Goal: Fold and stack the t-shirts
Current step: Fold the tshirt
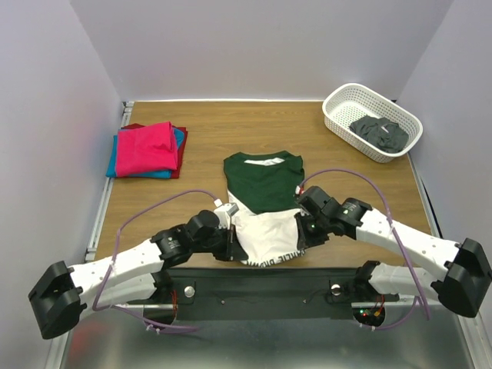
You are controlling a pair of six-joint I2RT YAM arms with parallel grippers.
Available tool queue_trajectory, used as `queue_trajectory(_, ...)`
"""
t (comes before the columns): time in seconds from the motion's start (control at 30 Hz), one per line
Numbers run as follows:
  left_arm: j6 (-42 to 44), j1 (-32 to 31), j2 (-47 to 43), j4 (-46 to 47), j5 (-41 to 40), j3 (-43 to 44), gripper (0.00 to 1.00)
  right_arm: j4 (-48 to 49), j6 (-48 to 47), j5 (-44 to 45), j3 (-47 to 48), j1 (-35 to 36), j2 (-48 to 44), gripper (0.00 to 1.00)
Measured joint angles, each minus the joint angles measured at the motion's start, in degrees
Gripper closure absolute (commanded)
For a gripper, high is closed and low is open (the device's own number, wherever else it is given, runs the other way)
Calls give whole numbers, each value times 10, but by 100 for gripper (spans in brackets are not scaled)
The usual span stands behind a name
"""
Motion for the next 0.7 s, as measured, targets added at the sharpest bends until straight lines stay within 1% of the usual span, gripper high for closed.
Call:
queue_trajectory(0.13,-23,-2,-54,-30,-1,0,100,-30,17,1,33,20,-14,100)
queue_trajectory(0.3,-40,-3,-84,-52,-46,18,100,-57,31,37,97,23,-40,99)
queue_trajectory(0.4,-39,-3,-72,-45,-82,44,100,-59,30,68,123,23,-39,100)
queue_trajectory(0.5,-27,1,-31,-37,-132,85,100,-58,28,114,143,23,-22,99)
queue_trajectory(0.6,-12,18,5,-27,-168,119,100,-58,21,161,158,23,7,100)
queue_trajectory(0.7,5,48,25,-7,-185,138,100,-57,13,204,178,23,34,100)
